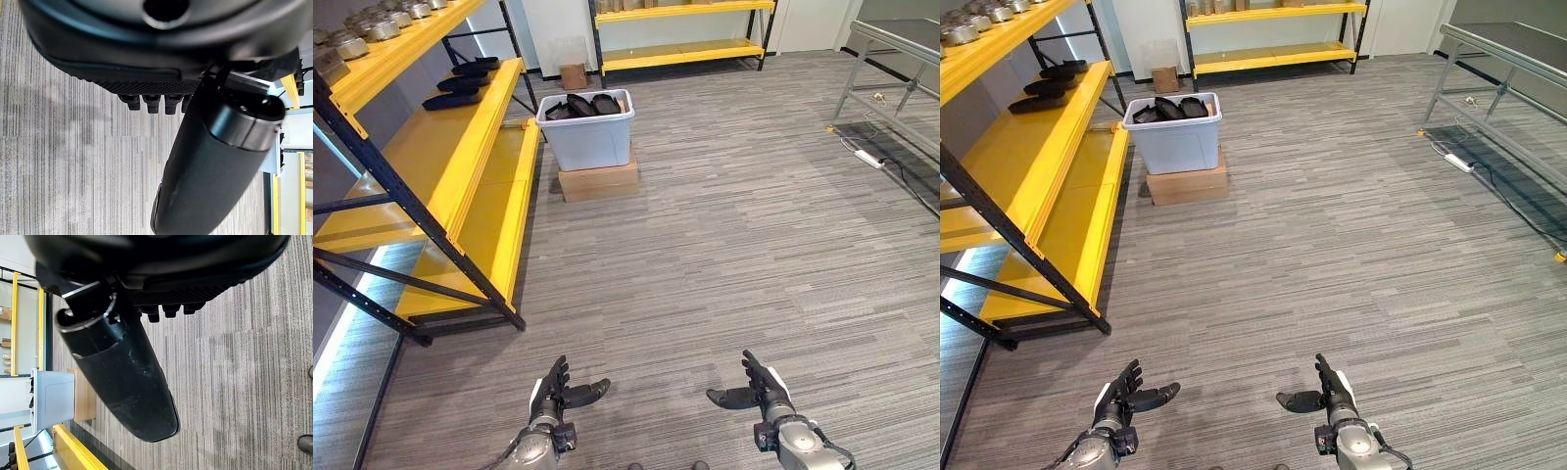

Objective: Move parts from the plastic box to the shelf.

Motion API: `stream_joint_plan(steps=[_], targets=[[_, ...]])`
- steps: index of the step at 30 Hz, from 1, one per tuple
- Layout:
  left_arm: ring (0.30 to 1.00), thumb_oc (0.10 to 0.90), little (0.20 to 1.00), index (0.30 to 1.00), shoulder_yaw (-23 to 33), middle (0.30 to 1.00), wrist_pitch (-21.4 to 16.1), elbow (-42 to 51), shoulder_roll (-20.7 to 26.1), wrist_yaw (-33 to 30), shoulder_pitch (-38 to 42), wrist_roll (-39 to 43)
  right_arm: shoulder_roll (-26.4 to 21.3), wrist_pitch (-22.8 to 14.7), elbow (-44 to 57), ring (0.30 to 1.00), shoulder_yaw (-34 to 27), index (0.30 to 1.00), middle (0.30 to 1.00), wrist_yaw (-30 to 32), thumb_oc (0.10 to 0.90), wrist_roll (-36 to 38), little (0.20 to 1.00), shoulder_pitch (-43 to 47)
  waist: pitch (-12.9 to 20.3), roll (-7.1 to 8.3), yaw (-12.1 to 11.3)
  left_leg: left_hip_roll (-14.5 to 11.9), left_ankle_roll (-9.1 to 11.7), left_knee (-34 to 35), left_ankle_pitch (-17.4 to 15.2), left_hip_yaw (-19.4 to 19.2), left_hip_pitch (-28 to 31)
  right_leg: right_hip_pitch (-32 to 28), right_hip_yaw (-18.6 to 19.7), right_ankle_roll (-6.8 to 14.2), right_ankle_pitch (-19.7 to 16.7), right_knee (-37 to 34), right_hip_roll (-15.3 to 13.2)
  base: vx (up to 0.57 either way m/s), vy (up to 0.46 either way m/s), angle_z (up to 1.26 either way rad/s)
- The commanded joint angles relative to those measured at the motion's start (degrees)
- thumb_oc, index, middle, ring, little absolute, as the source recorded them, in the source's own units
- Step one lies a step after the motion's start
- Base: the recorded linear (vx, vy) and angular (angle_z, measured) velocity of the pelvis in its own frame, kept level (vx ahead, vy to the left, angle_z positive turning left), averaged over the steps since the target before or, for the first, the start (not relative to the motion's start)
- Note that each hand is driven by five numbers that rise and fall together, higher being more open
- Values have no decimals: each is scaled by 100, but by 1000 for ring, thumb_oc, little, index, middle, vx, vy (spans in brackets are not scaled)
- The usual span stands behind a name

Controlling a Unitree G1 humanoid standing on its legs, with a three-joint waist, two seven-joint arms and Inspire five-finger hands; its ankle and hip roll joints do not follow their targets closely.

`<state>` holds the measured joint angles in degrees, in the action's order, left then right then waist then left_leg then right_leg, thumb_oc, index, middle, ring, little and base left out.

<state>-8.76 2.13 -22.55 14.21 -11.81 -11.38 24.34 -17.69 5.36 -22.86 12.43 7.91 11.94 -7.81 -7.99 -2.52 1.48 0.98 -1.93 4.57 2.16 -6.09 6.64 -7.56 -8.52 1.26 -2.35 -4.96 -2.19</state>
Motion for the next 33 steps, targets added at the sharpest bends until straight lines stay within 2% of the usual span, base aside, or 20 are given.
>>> stream_joint_plan(steps=[1, 12, 17, 19, 20, 21, 22, 23, 24, 26, 27, 29, 30, 32, 33], targets=[[1000, 900, 1000, 1000, 179, 1000, -386, -10, 157, 20, 599, -154, 14, -341, 233, 1000, 30, 1000, 1000, 54, 900, 26, 1000, 447, 128, 189, -24, -716, 632, 41, -288, 40, 247, -303, 14, 614, 696, 183, -504, 0, 0, 0], [1000, 900, 1000, 1000, 225, 1000, -422, 52, 198, -28, 688, -92, 31, -351, 231, 1000, -34, 1000, 1000, 122, 900, 63, 1000, 481, 92, 231, -67, -704, 617, -31, -317, 87, 150, -277, -23, 646, 668, 151, -542, 0, 0, 0], [1000, 900, 1000, 1000, 287, 1000, -498, 160, 288, -120, 752, -55, 43, -397, 181, 1000, -46, 1000, 1000, 136, 900, 125, 1000, 570, -2, 302, -155, -639, 479, -661, -605, 140, -241, -6, 25, 667, 776, 630, -662, -14, 38, 0], [1000, 900, 1000, 1000, 294, 1000, -528, 257, 329, -178, 813, -11, 70, -409, 237, 1000, -106, 1000, 1000, 160, 900, 198, 1000, 568, -81, 288, -190, -488, 328, -980, -774, 251, -496, 311, 8, 770, 848, 1240, -789, -24, 159, 1], [1000, 900, 1000, 1000, 294, 1000, -527, 258, 330, -178, 813, -11, 71, -409, 238, 1000, -107, 1000, 1000, 160, 900, 198, 1000, 567, -77, 290, -187, -484, 326, -990, -778, 254, -508, 322, 6, 771, 854, 1251, -793, -10, 214, 4], [1000, 900, 1000, 1000, 300, 1000, -554, 349, 335, -215, 814, 12, 107, -445, 297, 1000, -200, 1000, 1000, 189, 900, 275, 1000, 487, -151, 274, -151, -342, 216, -1127, -854, 358, -600, 575, 40, 823, 703, 1808, -910, -6, 132, 6], [1000, 900, 1000, 1000, 300, 1000, -554, 350, 335, -215, 814, 12, 107, -445, 297, 1000, -201, 1000, 1000, 189, 900, 275, 1000, 487, -143, 278, -151, -337, 212, -1137, -858, 357, -615, 595, 44, 826, 711, 1827, -917, -20, 193, 19], [1000, 900, 1000, 1000, 286, 1000, -553, 353, 331, -218, 822, 1, 132, -454, 294, 1000, -229, 1000, 1000, 193, 900, 300, 1000, 457, -182, 268, -132, -273, 140, -1185, -892, 395, -649, 798, 79, 851, 563, 2213, -978, -7, 225, 21], [1000, 900, 1000, 1000, 265, 1000, -533, 363, 315, -204, 820, -26, 170, -468, 293, 1000, -253, 1000, 1000, 202, 900, 335, 1000, 415, -271, 218, -82, -147, -13, -1247, -965, 467, -604, 1236, 209, 789, 20, 3100, -1097, -8, 226, 22], [1000, 900, 1000, 1000, 266, 1000, -533, 364, 314, -204, 819, -26, 169, -467, 294, 1000, -253, 1000, 1000, 202, 900, 335, 1000, 415, -255, 226, -92, -137, -18, -1255, -967, 455, -626, 1274, 229, 794, 29, 3130, -1107, 8, 163, 29], [1000, 900, 1000, 1000, 216, 1000, -523, 415, 319, -160, 829, -53, 188, -490, 327, 1000, -274, 1000, 1000, 213, 900, 378, 1000, 366, -440, 105, -6, -97, -118, -1347, -1026, 516, -539, 1690, 302, 727, -203, 3996, -1088, 32, 228, 37], [1000, 900, 1000, 1000, 177, 1000, -520, 427, 325, -142, 835, -59, 199, -509, 329, 1000, -277, 1000, 1000, 223, 900, 397, 1000, 353, -518, -17, 29, -106, -152, -1255, -1041, 562, -383, 2136, 143, 720, -55, 4501, -1067, 102, 230, 23], [1000, 900, 1000, 1000, 184, 1000, -513, 413, 314, -131, 840, -57, 214, -509, 336, 1000, -298, 1000, 1000, 226, 900, 423, 1000, 341, -506, -35, 57, -79, -136, -1182, -1072, 582, -267, 2296, 45, 712, -24, 4348, -1077, 259, 101, 26], [1000, 900, 1000, 1000, 193, 1000, -504, 380, 319, -53, 843, -100, 218, -507, 366, 1000, -323, 1000, 1000, 230, 900, 481, 1000, 308, -474, 43, 162, 23, -42, -995, -1190, 726, 136, 2424, -169, 745, 8, 3329, -1044, 287, -9, 23], [1000, 900, 1000, 1000, 193, 1000, -505, 379, 318, -51, 841, -100, 216, -506, 367, 1000, -322, 1000, 1000, 230, 900, 480, 1000, 305, -497, 22, 176, -4, -35, -978, -1195, 741, 176, 2368, -199, 742, 10, 3299, -1024, 222, -94, 19]])
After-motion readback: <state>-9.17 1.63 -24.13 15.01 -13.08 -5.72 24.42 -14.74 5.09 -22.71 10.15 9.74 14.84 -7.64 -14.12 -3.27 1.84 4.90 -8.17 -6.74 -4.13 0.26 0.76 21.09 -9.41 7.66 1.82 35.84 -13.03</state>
